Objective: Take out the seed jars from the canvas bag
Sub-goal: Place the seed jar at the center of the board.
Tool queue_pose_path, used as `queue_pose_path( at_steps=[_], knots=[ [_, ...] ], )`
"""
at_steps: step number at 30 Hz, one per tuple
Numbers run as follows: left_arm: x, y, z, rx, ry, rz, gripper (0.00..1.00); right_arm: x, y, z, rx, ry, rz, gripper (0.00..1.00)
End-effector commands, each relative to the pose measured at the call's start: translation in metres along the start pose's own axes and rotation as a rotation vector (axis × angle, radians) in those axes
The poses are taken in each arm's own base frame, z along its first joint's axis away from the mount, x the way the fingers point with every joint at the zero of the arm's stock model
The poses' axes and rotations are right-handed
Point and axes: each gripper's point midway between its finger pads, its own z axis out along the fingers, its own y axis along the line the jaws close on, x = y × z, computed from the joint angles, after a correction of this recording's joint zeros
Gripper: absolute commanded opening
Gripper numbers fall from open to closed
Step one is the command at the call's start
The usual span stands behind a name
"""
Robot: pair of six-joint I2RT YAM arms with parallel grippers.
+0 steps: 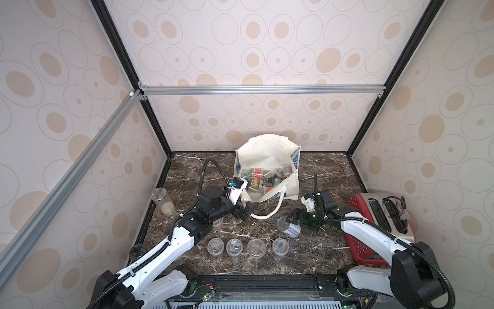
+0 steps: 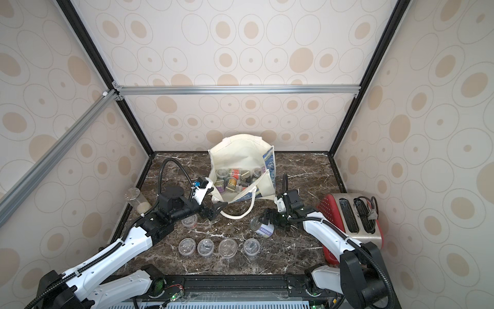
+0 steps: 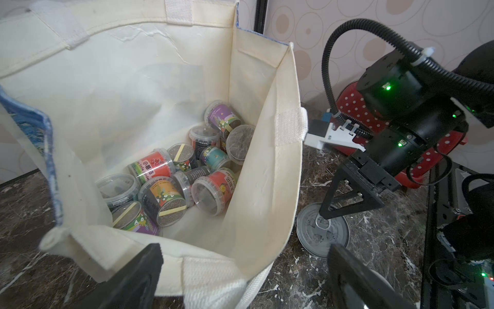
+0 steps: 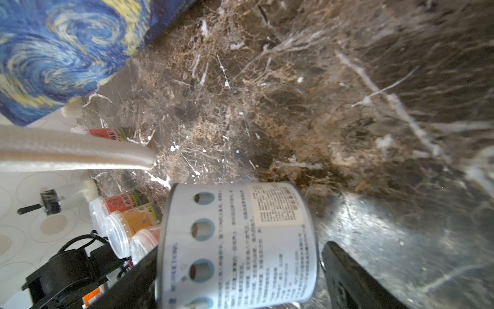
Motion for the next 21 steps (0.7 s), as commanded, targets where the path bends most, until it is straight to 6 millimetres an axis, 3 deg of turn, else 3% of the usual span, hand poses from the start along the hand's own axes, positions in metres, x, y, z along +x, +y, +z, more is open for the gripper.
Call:
queue_pose_path(
  at_steps=[1,6,11,17,21],
  knots=[
    [-0.006,-0.004,-0.001,0.017,-0.001,0.031,0.97,0.011,-0.021,-0.006,0.089,0.01,0.006,0.92],
    [-0.004,-0.005,-0.002,0.021,0.002,0.03,0.98,0.015,-0.02,-0.005,0.042,0.013,0.031,0.84],
    [-0.008,-0.004,-0.007,0.01,-0.003,0.046,0.98,0.014,-0.023,-0.011,0.07,-0.003,0.031,0.91],
    [-0.02,0.0,-0.013,-0.022,-0.034,0.064,0.98,0.01,-0.021,-0.034,0.133,-0.018,-0.06,0.94],
    [-0.028,0.008,-0.015,-0.074,-0.053,0.079,0.98,0.008,-0.012,-0.03,0.162,-0.003,-0.124,0.99]
  ],
)
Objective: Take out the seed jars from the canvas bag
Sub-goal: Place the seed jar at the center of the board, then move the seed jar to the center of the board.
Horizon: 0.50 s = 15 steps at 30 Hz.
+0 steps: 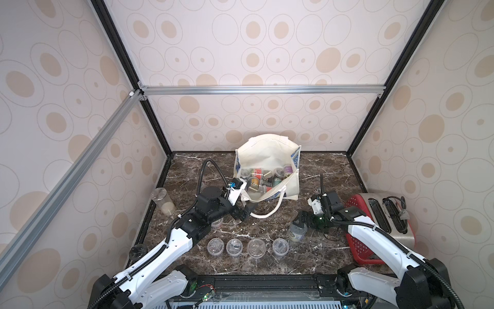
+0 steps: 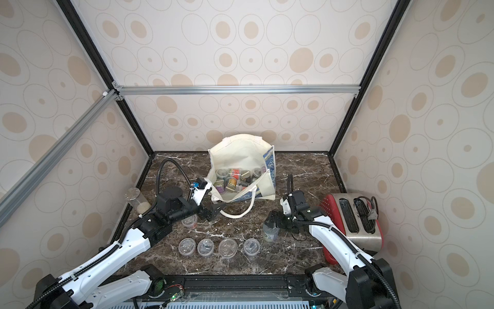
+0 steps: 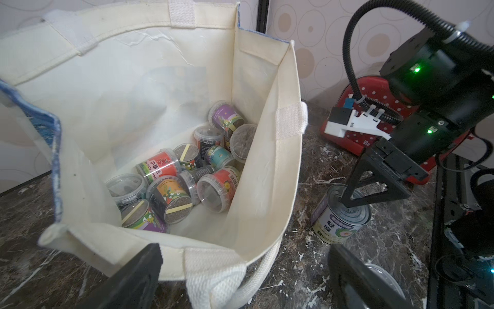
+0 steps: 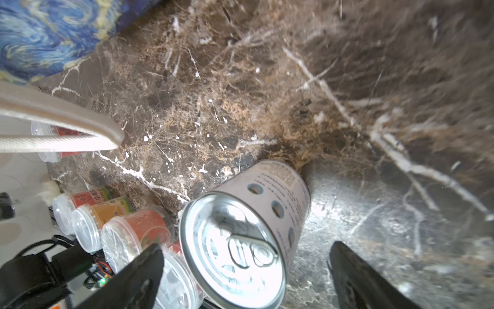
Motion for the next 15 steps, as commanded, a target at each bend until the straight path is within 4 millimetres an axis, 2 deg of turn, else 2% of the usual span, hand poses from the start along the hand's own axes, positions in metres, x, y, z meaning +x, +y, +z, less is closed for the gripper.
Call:
queue_pose_path(
  at_steps=[1,4,9,12,15],
  knots=[
    [-0.026,0.008,-0.008,-0.059,-0.055,0.052,0.98,0.002,0.005,0.001,0.072,0.033,-0.092,0.99],
    [-0.03,0.016,-0.009,-0.104,-0.059,0.044,0.98,-0.001,0.007,0.009,0.196,0.046,-0.173,0.99],
    [-0.029,0.027,-0.01,-0.168,-0.052,0.028,0.98,-0.009,-0.014,0.017,0.372,0.053,-0.183,0.98],
    [-0.028,0.029,-0.011,-0.182,-0.054,0.026,0.98,-0.003,-0.02,0.019,0.413,0.104,-0.189,0.92],
    [-0.029,0.029,-0.01,-0.181,-0.056,0.029,0.98,0.008,-0.016,0.017,0.417,0.138,-0.202,0.88]
  ],
)
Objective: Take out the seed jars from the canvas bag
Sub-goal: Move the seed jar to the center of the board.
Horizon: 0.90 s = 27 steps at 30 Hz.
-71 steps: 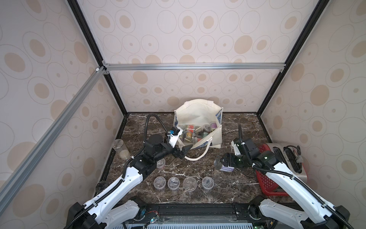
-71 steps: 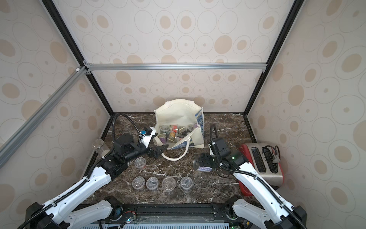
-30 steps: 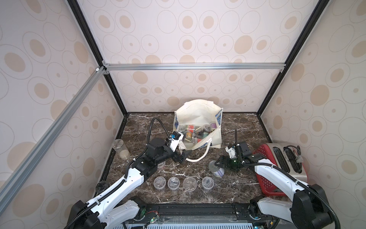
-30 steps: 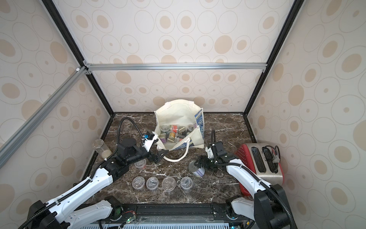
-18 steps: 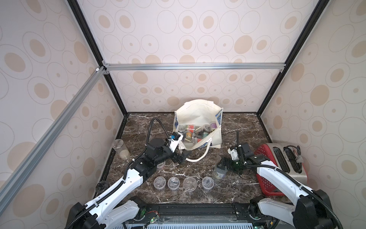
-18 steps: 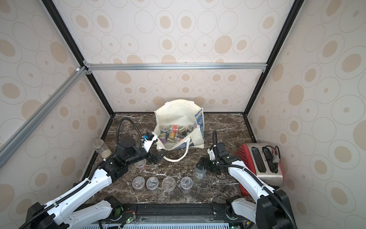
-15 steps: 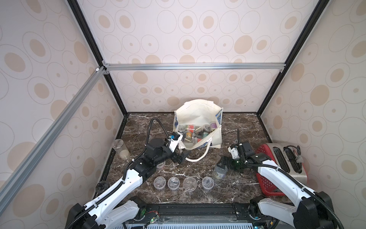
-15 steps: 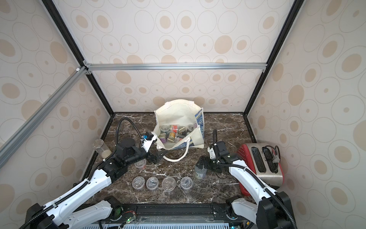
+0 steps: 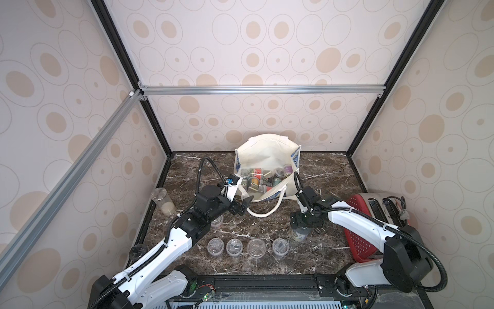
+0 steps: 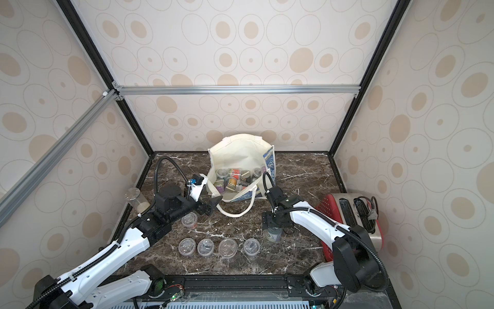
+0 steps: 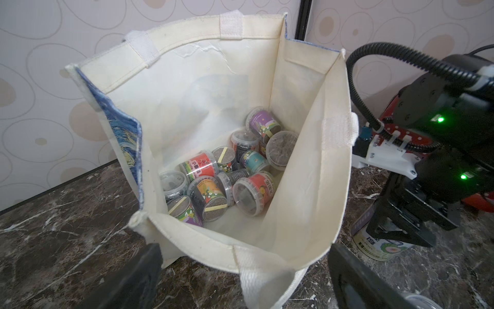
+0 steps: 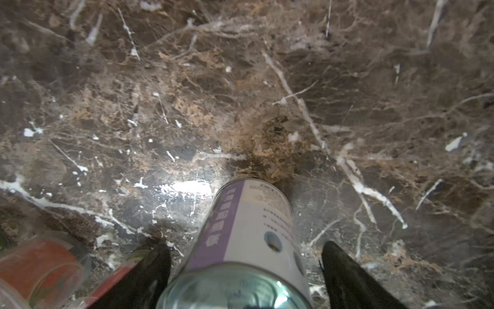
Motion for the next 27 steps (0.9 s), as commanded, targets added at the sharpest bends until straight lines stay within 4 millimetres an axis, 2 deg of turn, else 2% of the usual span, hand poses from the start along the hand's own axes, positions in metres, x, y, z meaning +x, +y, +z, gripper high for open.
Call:
queue_pose_path(
  at_steps=[1,3,6,9,11,14,15,21,24,25,27],
  knots=[
    [-0.021,0.003,-0.006,-0.023,-0.045,0.021,0.98,0.017,-0.004,-0.008,0.055,0.055,-0.024,0.87],
    [-0.021,0.003,-0.005,-0.022,-0.043,0.023,0.98,0.031,-0.005,-0.012,0.055,0.096,-0.005,0.81],
    [-0.019,0.003,-0.004,-0.022,-0.037,0.025,0.98,0.058,-0.009,-0.018,0.064,0.147,0.02,0.79],
    [-0.015,0.004,-0.003,-0.027,-0.029,0.027,0.98,0.083,-0.005,-0.021,0.019,0.184,0.046,0.74],
    [-0.015,0.005,-0.003,-0.032,-0.03,0.027,0.98,0.092,-0.002,-0.025,0.002,0.185,0.047,0.74],
    [-0.018,0.006,-0.003,-0.034,-0.04,0.031,0.98,0.097,0.0,-0.033,-0.001,0.166,0.045,0.77],
    [-0.019,0.006,-0.002,-0.035,-0.043,0.032,0.98,0.097,-0.001,-0.033,0.001,0.157,0.047,0.81],
    [-0.024,0.006,0.002,-0.033,-0.041,0.035,0.98,0.094,-0.003,-0.025,0.017,0.137,0.054,0.84],
    [-0.025,0.006,0.0,-0.035,-0.037,0.036,0.98,0.095,-0.006,-0.026,0.037,0.14,0.06,0.91],
    [-0.025,0.007,-0.001,-0.037,-0.036,0.036,0.98,0.093,-0.007,-0.029,0.046,0.129,0.058,0.97],
    [-0.026,0.008,-0.004,-0.044,-0.041,0.038,0.98,0.087,-0.007,-0.039,0.042,0.1,0.041,0.99]
  ],
)
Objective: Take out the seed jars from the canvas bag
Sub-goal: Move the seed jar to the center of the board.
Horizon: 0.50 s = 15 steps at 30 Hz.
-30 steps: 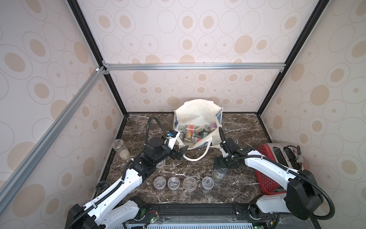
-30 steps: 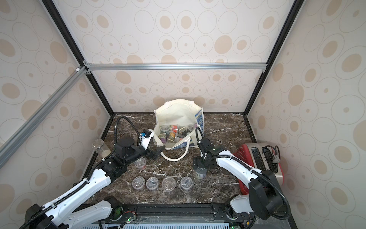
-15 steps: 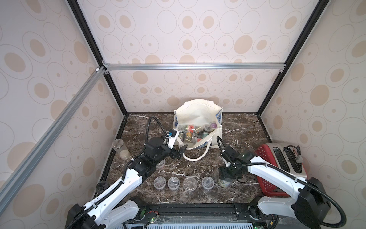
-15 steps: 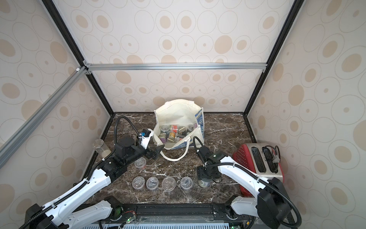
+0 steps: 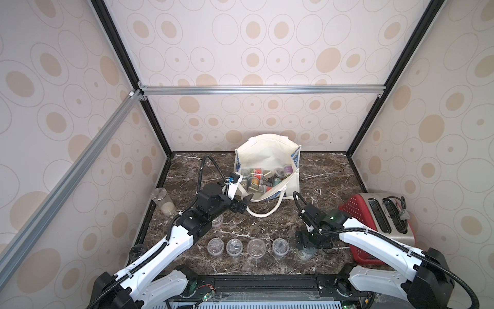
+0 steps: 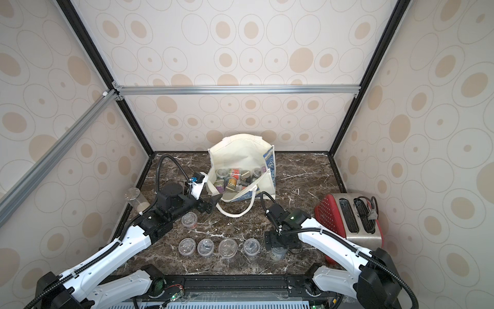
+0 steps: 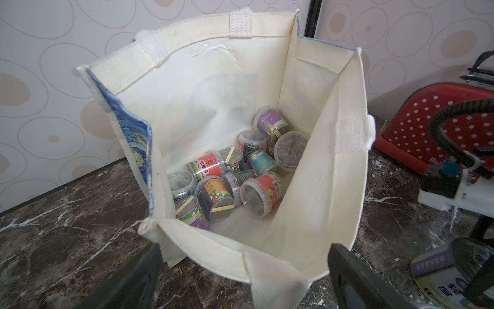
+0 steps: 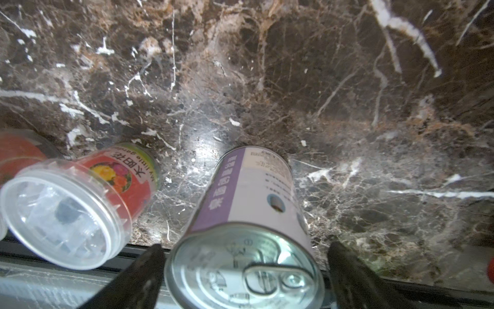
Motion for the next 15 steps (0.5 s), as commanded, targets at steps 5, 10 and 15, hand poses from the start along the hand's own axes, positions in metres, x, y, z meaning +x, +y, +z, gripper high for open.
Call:
queue_pose_path(
  at_steps=[5,10,15],
  knots=[
    [-0.032,0.018,-0.015,-0.102,-0.037,-0.037,0.98,-0.029,0.003,-0.062,0.005,-0.182,-0.055,0.99],
    [-0.041,0.033,-0.007,-0.182,-0.012,-0.14,0.98,-0.07,0.046,-0.132,-0.15,-0.393,-0.241,0.95],
    [-0.046,0.045,0.017,-0.239,0.023,-0.194,0.98,-0.11,0.112,-0.184,-0.326,-0.489,-0.415,0.91]
  ],
)
